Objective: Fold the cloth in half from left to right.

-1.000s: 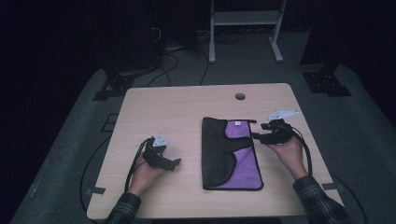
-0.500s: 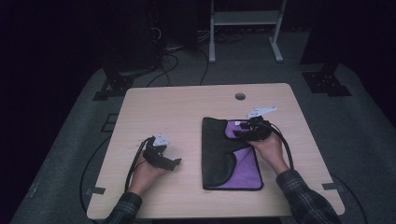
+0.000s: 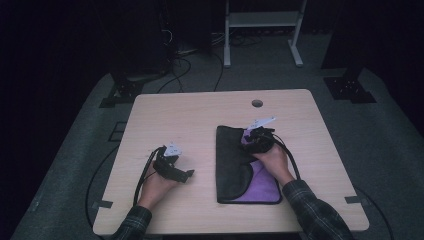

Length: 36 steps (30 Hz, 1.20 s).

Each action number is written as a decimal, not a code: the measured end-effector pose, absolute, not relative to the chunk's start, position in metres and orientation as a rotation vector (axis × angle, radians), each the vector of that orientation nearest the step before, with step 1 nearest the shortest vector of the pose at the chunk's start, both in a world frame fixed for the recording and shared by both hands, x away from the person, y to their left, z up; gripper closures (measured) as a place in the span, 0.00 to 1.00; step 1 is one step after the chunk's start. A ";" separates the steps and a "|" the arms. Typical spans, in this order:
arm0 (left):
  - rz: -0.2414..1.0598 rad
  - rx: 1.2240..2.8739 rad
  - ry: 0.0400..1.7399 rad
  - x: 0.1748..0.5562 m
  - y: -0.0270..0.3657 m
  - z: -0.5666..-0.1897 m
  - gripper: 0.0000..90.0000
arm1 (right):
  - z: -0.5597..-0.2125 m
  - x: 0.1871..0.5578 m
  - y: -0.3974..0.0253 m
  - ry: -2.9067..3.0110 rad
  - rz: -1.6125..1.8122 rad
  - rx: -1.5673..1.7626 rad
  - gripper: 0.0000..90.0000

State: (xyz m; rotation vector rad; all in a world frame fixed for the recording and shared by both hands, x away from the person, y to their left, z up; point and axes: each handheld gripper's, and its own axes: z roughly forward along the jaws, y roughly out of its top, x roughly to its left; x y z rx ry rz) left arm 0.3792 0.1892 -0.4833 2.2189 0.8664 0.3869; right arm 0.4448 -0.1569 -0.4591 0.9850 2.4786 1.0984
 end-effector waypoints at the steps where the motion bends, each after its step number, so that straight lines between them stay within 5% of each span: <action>1: 0.386 2.221 0.866 0.379 0.189 -0.483 0.00 | -0.461 0.445 -0.155 2.480 1.081 0.979 0.54; 11: 0.387 2.220 0.865 0.379 0.189 -0.483 0.00 | -0.461 0.444 -0.155 2.433 1.027 0.948 0.89; 25: 0.387 2.217 0.873 0.378 0.189 -0.483 0.00 | -0.441 0.469 -0.197 2.333 1.100 1.051 0.91; 36: 0.389 2.216 0.875 0.378 0.189 -0.483 0.00 | -0.459 0.490 -0.221 2.288 1.068 1.165 0.89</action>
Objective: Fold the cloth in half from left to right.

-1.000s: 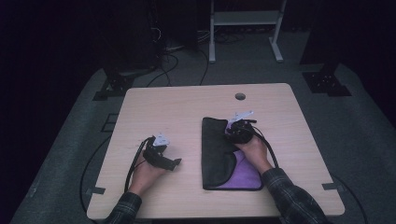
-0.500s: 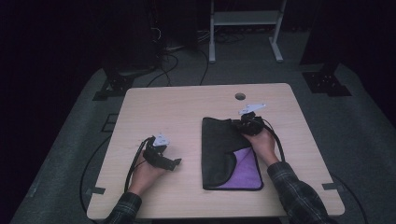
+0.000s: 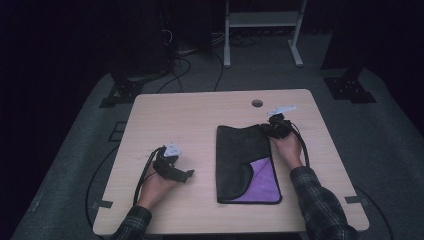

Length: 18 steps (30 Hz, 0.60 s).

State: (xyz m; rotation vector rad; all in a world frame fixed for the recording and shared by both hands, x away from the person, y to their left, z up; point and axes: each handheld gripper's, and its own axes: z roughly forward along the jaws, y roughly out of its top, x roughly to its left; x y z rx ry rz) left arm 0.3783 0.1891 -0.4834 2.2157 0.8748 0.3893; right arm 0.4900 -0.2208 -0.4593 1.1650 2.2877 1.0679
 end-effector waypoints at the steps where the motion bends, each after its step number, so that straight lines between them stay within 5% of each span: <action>1: 0.390 2.215 0.875 0.378 0.189 -0.484 0.00 | -0.462 0.491 -0.222 2.280 1.060 1.171 0.89; 18: 0.386 2.219 0.868 0.378 0.190 -0.483 0.00 | -0.449 0.471 -0.235 2.248 1.114 1.230 0.64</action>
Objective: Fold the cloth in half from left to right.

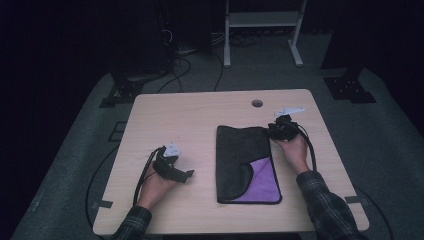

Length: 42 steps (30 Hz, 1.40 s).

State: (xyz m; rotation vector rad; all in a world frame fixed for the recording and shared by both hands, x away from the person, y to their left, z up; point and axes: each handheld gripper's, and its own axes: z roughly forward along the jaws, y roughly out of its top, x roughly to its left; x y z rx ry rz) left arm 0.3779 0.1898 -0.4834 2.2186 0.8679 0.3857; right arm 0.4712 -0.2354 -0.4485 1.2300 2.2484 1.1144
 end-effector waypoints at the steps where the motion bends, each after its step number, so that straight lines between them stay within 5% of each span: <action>1: 0.386 2.219 0.867 0.378 0.190 -0.483 0.00 | -0.447 0.468 -0.235 2.257 1.129 1.222 0.62; 21: 0.388 2.213 0.876 0.377 0.190 -0.484 0.00 | -0.434 0.373 -0.198 2.512 1.286 0.923 0.59; 27: 0.390 2.212 0.874 0.378 0.190 -0.484 0.00 | -0.444 0.368 -0.190 2.604 1.274 0.866 0.70; 31: 0.390 2.212 0.874 0.378 0.190 -0.484 0.00 | -0.449 0.369 -0.187 2.645 1.244 0.825 0.93; 42: 0.390 2.213 0.874 0.378 0.190 -0.484 0.00 | -0.433 0.333 -0.212 2.592 1.305 0.805 0.95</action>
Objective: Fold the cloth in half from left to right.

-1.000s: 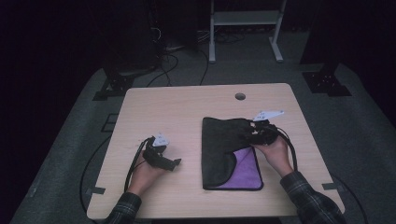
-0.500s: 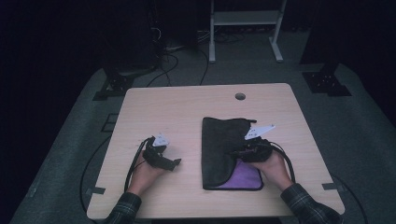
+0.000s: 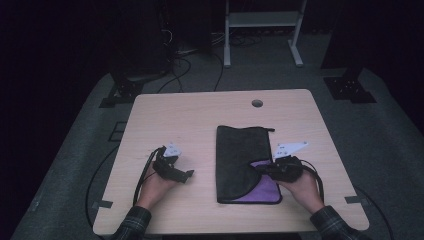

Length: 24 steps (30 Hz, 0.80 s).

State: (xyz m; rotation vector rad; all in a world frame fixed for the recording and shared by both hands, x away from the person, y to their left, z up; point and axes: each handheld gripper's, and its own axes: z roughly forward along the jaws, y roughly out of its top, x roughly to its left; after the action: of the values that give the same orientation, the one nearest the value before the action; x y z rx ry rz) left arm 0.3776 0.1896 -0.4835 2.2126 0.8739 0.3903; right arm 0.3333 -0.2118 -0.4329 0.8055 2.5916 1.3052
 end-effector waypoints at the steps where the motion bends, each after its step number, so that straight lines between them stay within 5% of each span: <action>1: 0.390 2.213 0.874 0.378 0.190 -0.484 0.00 | -0.432 0.329 -0.215 2.584 1.314 0.809 0.95; 24: 0.393 2.210 0.881 0.377 0.189 -0.484 0.00 | -0.442 0.261 -0.260 2.576 1.223 0.899 0.94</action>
State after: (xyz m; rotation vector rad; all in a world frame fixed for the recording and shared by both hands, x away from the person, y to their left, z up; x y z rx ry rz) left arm 0.3770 0.1894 -0.4836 2.2097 0.8814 0.3930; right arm 0.2609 -0.2601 -0.4421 0.8986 2.5759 1.2230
